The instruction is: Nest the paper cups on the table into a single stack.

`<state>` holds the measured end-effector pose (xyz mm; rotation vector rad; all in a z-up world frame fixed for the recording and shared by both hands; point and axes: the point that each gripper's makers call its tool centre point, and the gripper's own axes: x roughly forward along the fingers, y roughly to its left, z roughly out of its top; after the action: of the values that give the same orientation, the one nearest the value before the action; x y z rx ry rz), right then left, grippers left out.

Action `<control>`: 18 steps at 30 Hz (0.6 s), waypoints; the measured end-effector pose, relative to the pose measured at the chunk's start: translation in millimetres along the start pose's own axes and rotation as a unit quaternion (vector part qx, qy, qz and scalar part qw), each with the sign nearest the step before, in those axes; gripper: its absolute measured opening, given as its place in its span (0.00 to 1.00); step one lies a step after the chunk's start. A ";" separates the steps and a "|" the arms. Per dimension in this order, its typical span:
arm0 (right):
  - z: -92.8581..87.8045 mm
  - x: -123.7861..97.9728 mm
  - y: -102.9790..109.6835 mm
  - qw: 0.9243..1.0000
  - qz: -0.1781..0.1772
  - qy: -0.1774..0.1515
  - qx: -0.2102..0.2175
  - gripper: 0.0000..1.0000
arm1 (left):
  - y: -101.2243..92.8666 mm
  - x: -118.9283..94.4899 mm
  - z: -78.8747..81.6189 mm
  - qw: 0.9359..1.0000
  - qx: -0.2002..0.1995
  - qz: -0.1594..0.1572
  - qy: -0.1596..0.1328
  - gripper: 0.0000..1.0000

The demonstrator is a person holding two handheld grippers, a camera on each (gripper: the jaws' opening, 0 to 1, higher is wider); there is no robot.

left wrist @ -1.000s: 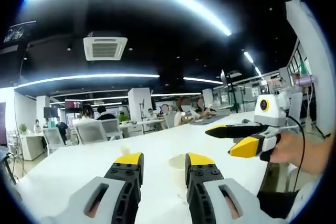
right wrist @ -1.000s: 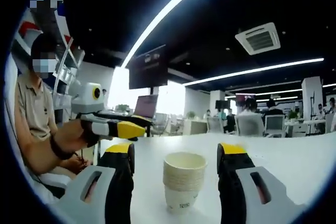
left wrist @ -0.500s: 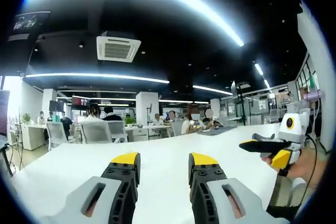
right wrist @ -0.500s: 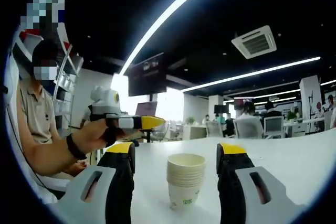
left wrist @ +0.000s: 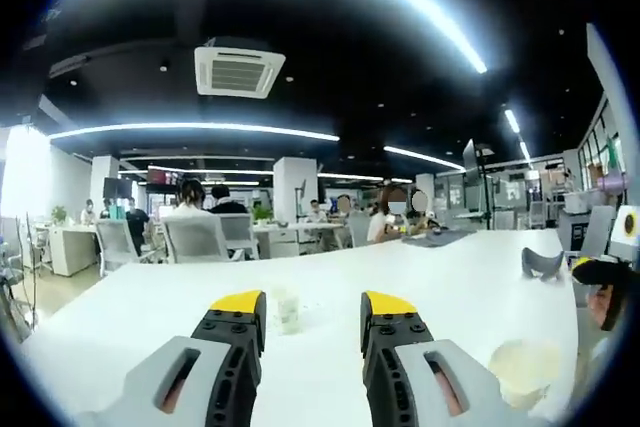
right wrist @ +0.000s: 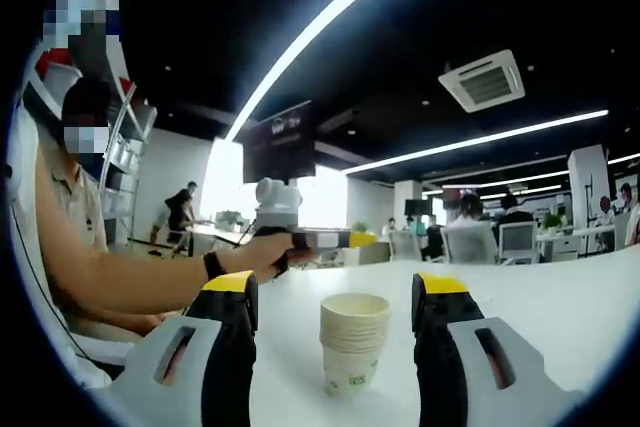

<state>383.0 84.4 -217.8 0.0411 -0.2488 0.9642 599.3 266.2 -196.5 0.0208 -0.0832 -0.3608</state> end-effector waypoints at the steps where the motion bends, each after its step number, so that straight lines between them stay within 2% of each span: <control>1: -0.1 -0.3 -0.2 1.000 0.000 0.001 -0.001 0.65 | 2.6 5.5 -2.8 1.000 0.001 0.000 0.001 0.40; 3: -0.7 -0.5 -0.9 1.000 0.000 0.001 -0.003 0.65 | 5.5 15.0 -10.7 1.000 0.006 0.004 0.010 0.40; 7: -6.1 -2.1 -4.6 1.000 -0.001 0.001 0.004 0.65 | 15.0 38.5 -38.6 0.999 0.027 0.015 0.036 0.40; 12: -13.9 -4.8 -10.5 1.000 -0.004 0.003 0.017 0.65 | 23.1 68.1 -63.2 0.999 0.011 0.010 0.044 0.42; 16: -11.4 -4.3 -10.2 1.000 0.000 0.001 0.021 0.65 | 37.0 102.0 -80.6 0.999 -0.004 0.015 0.052 0.43; 18: -9.1 -3.0 -9.1 1.000 0.004 0.000 0.019 0.65 | 34.9 113.5 -87.3 0.998 -0.007 0.013 0.053 0.44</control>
<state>390.5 78.1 -226.7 0.0755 -0.2297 0.9765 724.9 259.2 -273.5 0.0259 0.0243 -0.3331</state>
